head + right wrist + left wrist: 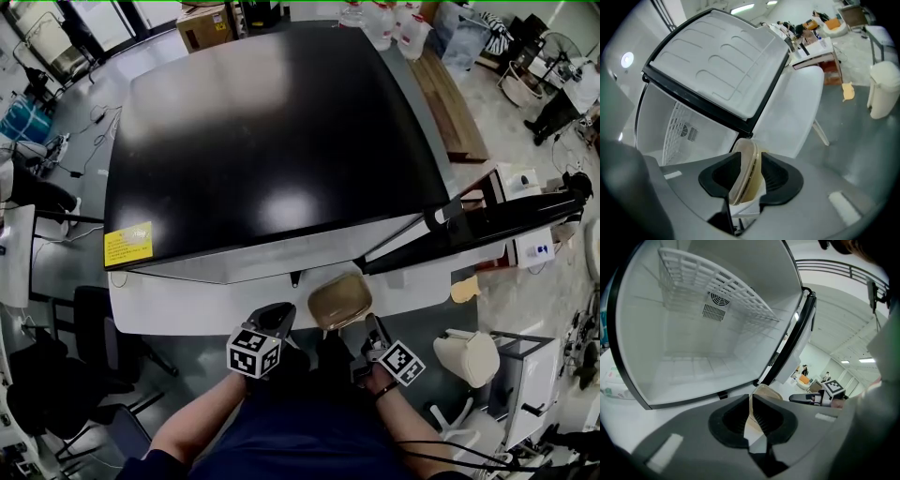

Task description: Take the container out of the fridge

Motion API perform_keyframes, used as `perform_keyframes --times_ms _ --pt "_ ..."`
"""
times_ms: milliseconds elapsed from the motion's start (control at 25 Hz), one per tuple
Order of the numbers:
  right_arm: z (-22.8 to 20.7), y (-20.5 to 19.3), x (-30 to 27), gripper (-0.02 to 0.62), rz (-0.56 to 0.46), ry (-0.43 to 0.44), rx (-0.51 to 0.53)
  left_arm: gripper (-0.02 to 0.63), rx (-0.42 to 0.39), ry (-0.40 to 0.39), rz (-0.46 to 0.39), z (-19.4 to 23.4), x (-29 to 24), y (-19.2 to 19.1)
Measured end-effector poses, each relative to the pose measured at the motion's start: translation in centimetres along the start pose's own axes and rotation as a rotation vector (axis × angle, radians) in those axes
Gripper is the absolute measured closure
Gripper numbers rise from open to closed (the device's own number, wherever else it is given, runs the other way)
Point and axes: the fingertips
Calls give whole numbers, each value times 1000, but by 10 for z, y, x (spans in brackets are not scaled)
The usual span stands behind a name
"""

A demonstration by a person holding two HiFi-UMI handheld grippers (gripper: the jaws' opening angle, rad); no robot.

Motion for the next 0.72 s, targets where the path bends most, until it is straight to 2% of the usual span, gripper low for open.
perform_keyframes --times_ms 80,200,320,480,600,720 --pt "9 6 5 454 -13 -17 91 581 3 8 -15 3 2 6" --pt "35 14 4 454 -16 13 227 581 17 17 -42 7 6 13" --pt "68 19 -6 454 -5 75 325 581 47 22 -80 9 10 26" --pt "115 19 -13 454 11 164 391 581 72 15 -144 4 21 49" --pt "156 12 -17 454 38 244 467 581 61 17 -196 -1 33 68" --pt "191 6 -19 454 61 306 572 581 17 33 -243 -6 45 84"
Point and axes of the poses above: the fingertips, and each gripper's own axes: x backward along the fingers, z to its left, y out of its top
